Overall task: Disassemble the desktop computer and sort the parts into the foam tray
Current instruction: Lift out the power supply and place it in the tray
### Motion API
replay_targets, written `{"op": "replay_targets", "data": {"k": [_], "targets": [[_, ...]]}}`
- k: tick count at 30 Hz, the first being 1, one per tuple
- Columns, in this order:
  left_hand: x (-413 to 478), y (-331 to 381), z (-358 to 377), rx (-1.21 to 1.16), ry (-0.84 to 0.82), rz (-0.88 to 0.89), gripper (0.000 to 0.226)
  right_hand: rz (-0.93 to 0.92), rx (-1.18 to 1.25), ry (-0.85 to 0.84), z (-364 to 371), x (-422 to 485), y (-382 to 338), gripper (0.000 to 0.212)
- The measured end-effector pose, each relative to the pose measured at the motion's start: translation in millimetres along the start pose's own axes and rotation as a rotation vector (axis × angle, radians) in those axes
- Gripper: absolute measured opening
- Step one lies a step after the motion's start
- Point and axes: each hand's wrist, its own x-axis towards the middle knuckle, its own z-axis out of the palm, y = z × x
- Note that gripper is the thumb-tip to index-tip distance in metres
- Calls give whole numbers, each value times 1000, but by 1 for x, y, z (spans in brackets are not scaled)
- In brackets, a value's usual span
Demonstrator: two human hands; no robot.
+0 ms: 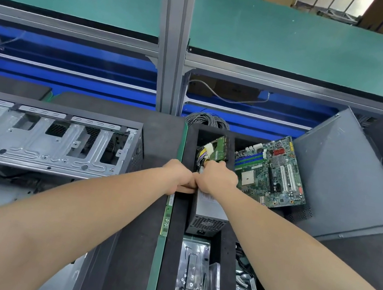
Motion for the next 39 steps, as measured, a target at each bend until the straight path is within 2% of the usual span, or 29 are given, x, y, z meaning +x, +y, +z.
{"op": "replay_targets", "data": {"k": [7, 16, 19, 24, 30, 33, 37, 39], "targets": [[7, 1, 3, 85, 30, -14, 34, -14, 8, 22, 10, 0, -2, 44], [6, 11, 6, 60, 70, -5, 37, 14, 213, 103, 18, 5, 8, 45], [4, 14, 4, 33, 69, 12, 40, 17, 259, 103, 22, 7, 9, 51], [-2, 15, 3, 8, 59, 29, 34, 20, 297, 100, 32, 9, 19, 74], [-14, 13, 2, 1, 85, 26, 34, 8, 307, 168, 34, 5, 22, 76], [-20, 14, 5, 23, 78, 50, 33, -23, 365, 192, 28, 3, 26, 68], [-24, 17, 10, 31, 92, 79, 21, 0, 627, 186, 17, 8, 33, 31], [-22, 18, 11, 40, 102, 83, 24, 18, 711, 155, 11, 12, 35, 25]]}}
